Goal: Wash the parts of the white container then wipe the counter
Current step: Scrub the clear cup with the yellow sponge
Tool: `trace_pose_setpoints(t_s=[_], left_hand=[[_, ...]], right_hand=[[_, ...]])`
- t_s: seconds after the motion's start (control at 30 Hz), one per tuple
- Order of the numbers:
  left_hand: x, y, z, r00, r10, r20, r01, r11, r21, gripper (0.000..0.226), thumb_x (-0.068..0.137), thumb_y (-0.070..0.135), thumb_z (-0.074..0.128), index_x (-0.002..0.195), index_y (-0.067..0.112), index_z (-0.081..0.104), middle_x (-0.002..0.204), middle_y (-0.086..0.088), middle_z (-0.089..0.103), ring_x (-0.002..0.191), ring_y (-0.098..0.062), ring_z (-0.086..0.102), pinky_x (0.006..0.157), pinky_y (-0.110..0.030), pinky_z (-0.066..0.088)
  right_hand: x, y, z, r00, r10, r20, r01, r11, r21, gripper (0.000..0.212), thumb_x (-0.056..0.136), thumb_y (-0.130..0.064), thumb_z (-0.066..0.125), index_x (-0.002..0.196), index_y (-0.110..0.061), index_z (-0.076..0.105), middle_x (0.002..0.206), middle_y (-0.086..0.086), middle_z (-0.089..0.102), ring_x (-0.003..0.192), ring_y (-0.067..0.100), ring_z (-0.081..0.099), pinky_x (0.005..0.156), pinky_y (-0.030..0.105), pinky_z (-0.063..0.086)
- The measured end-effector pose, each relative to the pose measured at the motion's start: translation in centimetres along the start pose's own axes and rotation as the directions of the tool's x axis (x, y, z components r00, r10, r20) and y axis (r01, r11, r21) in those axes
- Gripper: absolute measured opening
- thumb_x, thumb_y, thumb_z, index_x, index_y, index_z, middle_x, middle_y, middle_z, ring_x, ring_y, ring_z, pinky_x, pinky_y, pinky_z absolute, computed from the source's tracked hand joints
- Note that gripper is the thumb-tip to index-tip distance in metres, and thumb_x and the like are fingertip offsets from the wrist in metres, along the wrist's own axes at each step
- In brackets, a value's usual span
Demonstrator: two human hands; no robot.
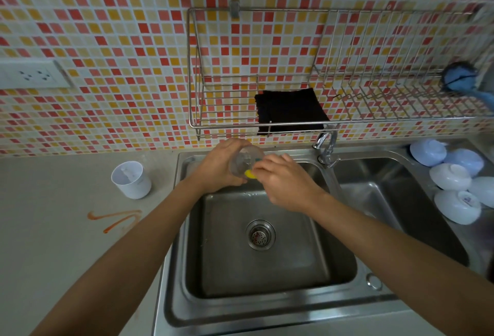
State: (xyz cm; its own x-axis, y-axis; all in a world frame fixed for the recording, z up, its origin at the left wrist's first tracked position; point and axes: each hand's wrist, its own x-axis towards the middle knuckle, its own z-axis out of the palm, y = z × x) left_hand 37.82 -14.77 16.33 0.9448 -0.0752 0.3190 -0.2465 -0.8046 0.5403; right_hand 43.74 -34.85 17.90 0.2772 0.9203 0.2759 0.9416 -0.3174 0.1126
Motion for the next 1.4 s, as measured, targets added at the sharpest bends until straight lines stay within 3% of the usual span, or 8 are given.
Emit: trace_pose_setpoints(t_s=[0.13,0.4,0.53,0.7,0.83,0.97,1.23,1.4], left_hand=[[-0.8,-0.3,0.6,0.998,-0.031,0.046,0.031,0.999,0.008,0.079,0.067,0.026,0.085,0.134,0.014,0.047,0.129,0.0,0.054,0.115,-0.008,0.047,0.097,-0.021,0.038],[-0.5,0.1,0.5,0.999,-0.027,0.047,0.027,1.0,0.0,0.082,0.067,0.031,0.084,0.137,0.018,0.044,0.13,0.002,0.052,0.117,-0.009,0.048,0.099,-0.025,0.04],[-0.1,-0.3,-0.3,0.997,-0.029,0.068,0.031,0.999,-0.025,0.081,0.066,0.027,0.085,0.136,0.018,0.045,0.13,0.001,0.052,0.119,-0.011,0.048,0.101,-0.029,0.041],[0.0,0.4,-0.2,0.995,-0.075,0.068,0.082,0.991,-0.108,0.083,0.068,0.028,0.085,0.137,0.019,0.041,0.135,0.003,0.051,0.122,-0.009,0.047,0.105,-0.034,0.043],[-0.5,0.7,0.3,0.992,-0.122,-0.023,0.117,0.98,-0.162,0.086,0.069,0.035,0.084,0.137,0.023,0.034,0.138,0.008,0.046,0.127,-0.009,0.045,0.105,-0.034,0.042],[-1.3,0.9,1.6,0.966,-0.193,-0.172,0.194,0.981,-0.009,0.094,0.06,0.053,0.085,0.133,0.017,0.037,0.133,0.001,0.044,0.121,-0.012,0.042,0.099,-0.028,0.042],[-1.5,1.5,2.8,0.958,-0.152,-0.243,0.183,0.977,0.111,0.085,0.064,0.057,0.072,0.13,0.01,0.045,0.122,-0.005,0.05,0.11,-0.017,0.045,0.09,-0.024,0.037],[-2.0,0.4,1.9,0.99,-0.041,-0.136,0.067,0.979,0.193,0.078,0.068,0.037,0.082,0.134,0.016,0.046,0.127,-0.001,0.053,0.114,-0.015,0.047,0.091,-0.023,0.04]], right_hand=[[-0.7,-0.4,0.8,1.0,0.002,0.001,-0.002,0.987,0.159,0.021,0.084,-0.015,0.06,0.103,-0.012,0.07,0.105,-0.001,0.068,0.1,0.021,0.057,0.084,0.039,0.048],[0.2,0.8,0.3,0.998,-0.054,-0.03,0.049,0.986,-0.157,0.027,0.084,-0.008,0.051,0.106,-0.01,0.068,0.113,0.002,0.065,0.11,0.022,0.055,0.084,0.035,0.04],[-0.5,0.0,0.5,0.998,-0.065,0.005,0.066,0.996,-0.054,0.037,0.08,-0.021,0.05,0.113,-0.011,0.064,0.117,0.003,0.063,0.11,0.023,0.055,0.083,0.038,0.045],[-0.2,0.7,1.1,0.988,-0.083,-0.127,0.07,0.992,-0.101,0.013,0.086,-0.011,0.066,0.099,-0.012,0.068,0.103,0.001,0.068,0.096,0.022,0.059,0.074,0.033,0.043],[-0.3,0.5,0.6,0.962,-0.073,-0.263,0.046,0.993,-0.108,0.029,0.097,-0.012,0.041,0.098,-0.01,0.07,0.103,0.004,0.07,0.095,0.023,0.062,0.074,0.033,0.045],[-0.4,0.2,0.9,0.95,-0.012,-0.313,-0.016,0.996,-0.087,0.026,0.093,-0.011,0.045,0.095,-0.007,0.07,0.1,0.006,0.071,0.092,0.024,0.062,0.075,0.032,0.042],[-0.2,-1.7,1.8,0.954,0.024,-0.298,-0.005,0.998,0.067,0.012,0.09,-0.013,0.059,0.094,-0.008,0.069,0.095,0.003,0.07,0.085,0.024,0.058,0.074,0.037,0.05],[-0.7,1.3,1.3,0.986,-0.158,-0.053,0.157,0.987,-0.035,0.025,0.081,-0.012,0.068,0.105,-0.016,0.07,0.107,-0.005,0.07,0.102,0.02,0.059,0.083,0.033,0.043]])
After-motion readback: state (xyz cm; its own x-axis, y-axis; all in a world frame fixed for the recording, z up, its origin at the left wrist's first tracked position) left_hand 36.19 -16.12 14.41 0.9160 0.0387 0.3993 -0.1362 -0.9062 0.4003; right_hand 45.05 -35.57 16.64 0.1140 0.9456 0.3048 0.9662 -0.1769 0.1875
